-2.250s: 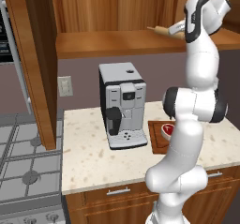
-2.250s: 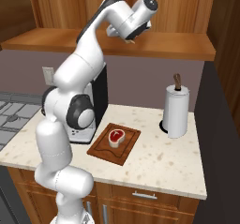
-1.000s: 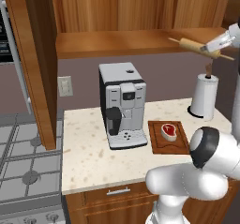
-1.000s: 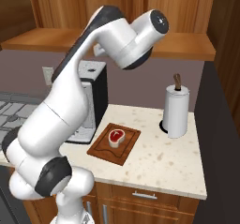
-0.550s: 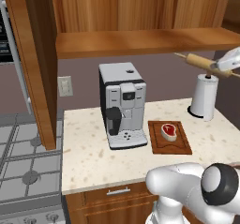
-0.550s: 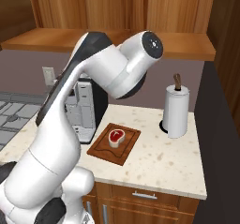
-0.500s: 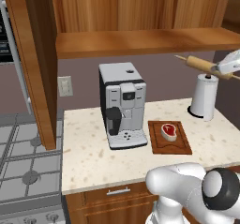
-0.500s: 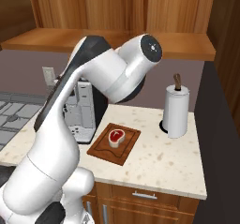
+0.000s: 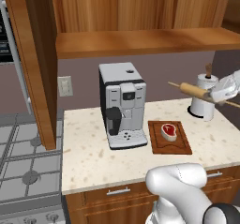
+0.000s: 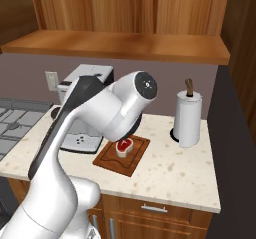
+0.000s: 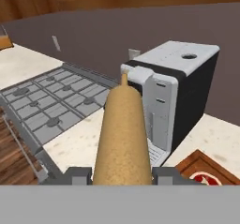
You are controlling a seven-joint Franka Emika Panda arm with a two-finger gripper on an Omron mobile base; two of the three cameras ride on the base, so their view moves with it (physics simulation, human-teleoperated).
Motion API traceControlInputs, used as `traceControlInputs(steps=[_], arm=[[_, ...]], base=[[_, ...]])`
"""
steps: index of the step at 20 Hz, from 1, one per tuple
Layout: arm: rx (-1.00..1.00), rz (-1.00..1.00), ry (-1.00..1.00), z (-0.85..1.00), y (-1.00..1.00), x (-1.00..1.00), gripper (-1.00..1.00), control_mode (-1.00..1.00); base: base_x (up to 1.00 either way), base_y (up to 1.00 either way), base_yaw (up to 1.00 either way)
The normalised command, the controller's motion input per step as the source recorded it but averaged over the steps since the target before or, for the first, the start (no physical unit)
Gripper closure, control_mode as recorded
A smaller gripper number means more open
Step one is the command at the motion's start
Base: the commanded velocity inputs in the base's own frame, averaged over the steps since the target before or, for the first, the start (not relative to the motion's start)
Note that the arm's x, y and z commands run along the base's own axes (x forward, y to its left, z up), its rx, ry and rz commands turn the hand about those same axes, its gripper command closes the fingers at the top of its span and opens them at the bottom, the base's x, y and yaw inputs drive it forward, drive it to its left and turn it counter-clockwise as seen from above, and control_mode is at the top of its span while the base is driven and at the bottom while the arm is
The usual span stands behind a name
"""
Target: Open the cabinet, retrieve the rolling pin, and place it next to the meat on the cutting board to prepare for tenderizing.
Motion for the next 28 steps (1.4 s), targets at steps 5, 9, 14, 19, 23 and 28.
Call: traceControlInputs(steps=[5,9,14,19,23,28], arm=[[-0.01,0.11,0.12,-0.77,0.24,0.0,1.0,-1.0],[-0.01,0.13,0.09,-0.73,0.14,0.06,1.0,-1.0],[-0.03,0.13,0.05,-0.63,0.01,0.18,1.0,-1.0],[-0.05,0.11,0.02,-0.61,0.0,0.27,1.0,-1.0],[-0.05,0.11,0.01,-0.56,0.0,0.39,1.0,-1.0],[-0.04,0.11,0.01,-0.51,0.0,0.39,1.0,-1.0]], base=[[0.0,0.0,0.0],[0.0,0.0,0.0],[0.0,0.0,0.0],[0.0,0.0,0.0],[0.0,0.0,0.0],[0.0,0.0,0.0]])
